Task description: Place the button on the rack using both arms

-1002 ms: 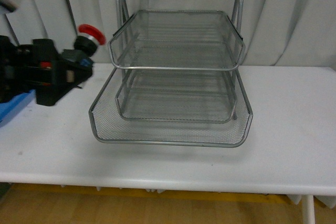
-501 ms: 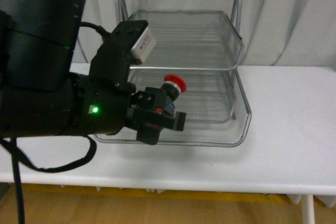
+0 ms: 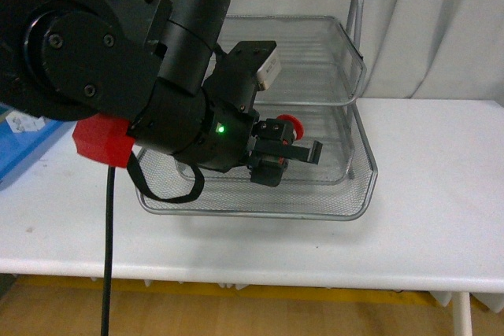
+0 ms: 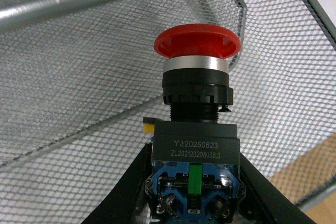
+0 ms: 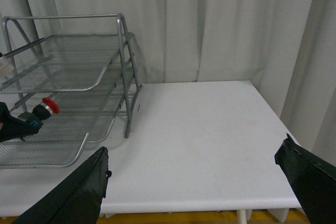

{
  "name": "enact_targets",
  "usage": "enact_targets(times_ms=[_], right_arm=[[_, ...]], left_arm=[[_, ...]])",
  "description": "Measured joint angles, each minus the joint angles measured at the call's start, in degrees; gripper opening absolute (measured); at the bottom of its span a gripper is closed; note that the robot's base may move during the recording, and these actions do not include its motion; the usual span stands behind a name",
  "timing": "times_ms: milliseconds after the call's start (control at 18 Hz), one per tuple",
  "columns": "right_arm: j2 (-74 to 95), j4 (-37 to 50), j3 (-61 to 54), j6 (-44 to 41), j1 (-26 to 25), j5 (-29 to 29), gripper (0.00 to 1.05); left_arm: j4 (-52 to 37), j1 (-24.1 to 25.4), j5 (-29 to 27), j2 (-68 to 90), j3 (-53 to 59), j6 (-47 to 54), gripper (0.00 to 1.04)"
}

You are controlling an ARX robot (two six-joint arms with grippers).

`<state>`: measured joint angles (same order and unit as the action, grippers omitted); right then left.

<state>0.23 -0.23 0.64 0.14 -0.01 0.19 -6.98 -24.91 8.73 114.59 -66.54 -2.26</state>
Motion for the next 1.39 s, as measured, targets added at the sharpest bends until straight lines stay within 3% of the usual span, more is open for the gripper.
enact_targets(times_ms=[278,557,724,891,1058,1392], right_arm=[[0.0,0.0,0.0,-0.02,0.0,0.0,0.98],[0.0,0.0,0.0,0.0,0.0,0.0,0.98],[0.0,0.02,0.0,-0.02,0.0,0.0,0.98],[0.0,0.0,0.0,-0.02,0.0,0.0,0.98],[0.0,0.0,0.0,0.0,0.0,0.0,0.98],[0.0,0.0,0.0,-0.02,0.0,0.0,0.98]], left_arm=[[5.57,0.72,-3.17,7.37,-9.66,-0.28,0.36],[2.23,0.74,-1.31,5.25,-8.07,-2.82,0.81],[0.44,0.74,-0.79,-1.53,-2.93,-2.38,0.99],[-5.55,0.83,0.63,-10.88,5.51,-1.55,0.98],[-14.23,1.57,6.95,-27.69,20.7,-2.58,0.98],[-16.87,2.1,6.95,-40.19,26.56,-3.98,0.97]])
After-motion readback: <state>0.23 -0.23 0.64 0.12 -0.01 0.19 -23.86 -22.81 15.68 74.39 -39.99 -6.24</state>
